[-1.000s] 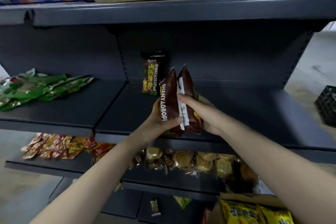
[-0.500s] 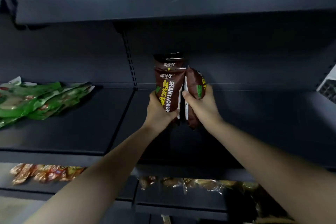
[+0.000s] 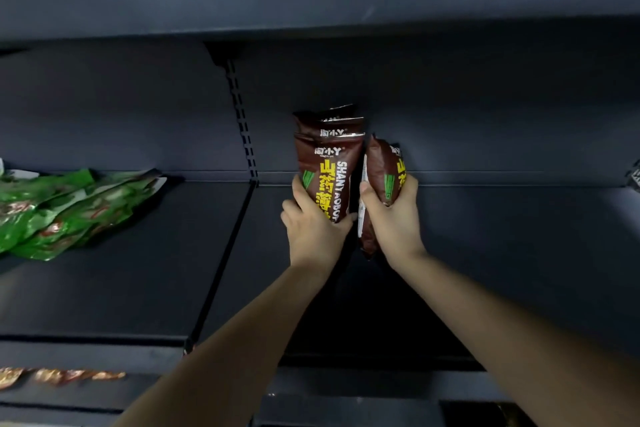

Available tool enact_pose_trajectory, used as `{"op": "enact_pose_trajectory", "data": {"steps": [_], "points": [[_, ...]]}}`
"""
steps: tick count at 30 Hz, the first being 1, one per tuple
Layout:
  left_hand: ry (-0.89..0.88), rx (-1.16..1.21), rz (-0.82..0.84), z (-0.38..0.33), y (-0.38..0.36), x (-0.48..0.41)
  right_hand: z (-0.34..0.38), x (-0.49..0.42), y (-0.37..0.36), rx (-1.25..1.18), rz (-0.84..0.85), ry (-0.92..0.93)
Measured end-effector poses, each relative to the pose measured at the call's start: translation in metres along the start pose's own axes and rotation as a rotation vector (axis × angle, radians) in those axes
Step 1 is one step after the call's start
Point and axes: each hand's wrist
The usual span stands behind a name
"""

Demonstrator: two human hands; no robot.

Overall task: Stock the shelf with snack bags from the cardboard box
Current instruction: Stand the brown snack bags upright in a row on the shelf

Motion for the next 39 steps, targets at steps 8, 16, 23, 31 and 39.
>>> {"op": "enact_pose_trajectory", "data": {"steps": [8,16,23,31,39], "points": [[-0.034,0.048,-0.073,-0.006,-0.001,0.003,-0.01,-0.003,-0.004,0.026,-0.031,0.045],[-0.284,-0.201,-0.174,-0.015,0.009,0.003,-0.01,-0.003,-0.003,-0.004,-0.055,0.046],[-0.792,-0.564,-0.113,-0.003,0.001,-0.031,-0.011,-0.006,-0.001,-0.022,-0.016,-0.004],[-0.662,-0.628,-0.093,-0.003,-0.006,-0.032,-0.012,-0.005,-0.002,0.029,-0.041,-0.003],[-0.811,-0.765,-0.007,0.025,0.006,-0.022,-0.01,-0.005,-0.002,0.046,-0.036,-0.01]]}}
Point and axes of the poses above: each hand's wrist, its own x-axis away from the middle knuckle, its own y-axis out of the back of the hand, z = x × y, and after that the axes turned 9 degrees about -y, right-handed
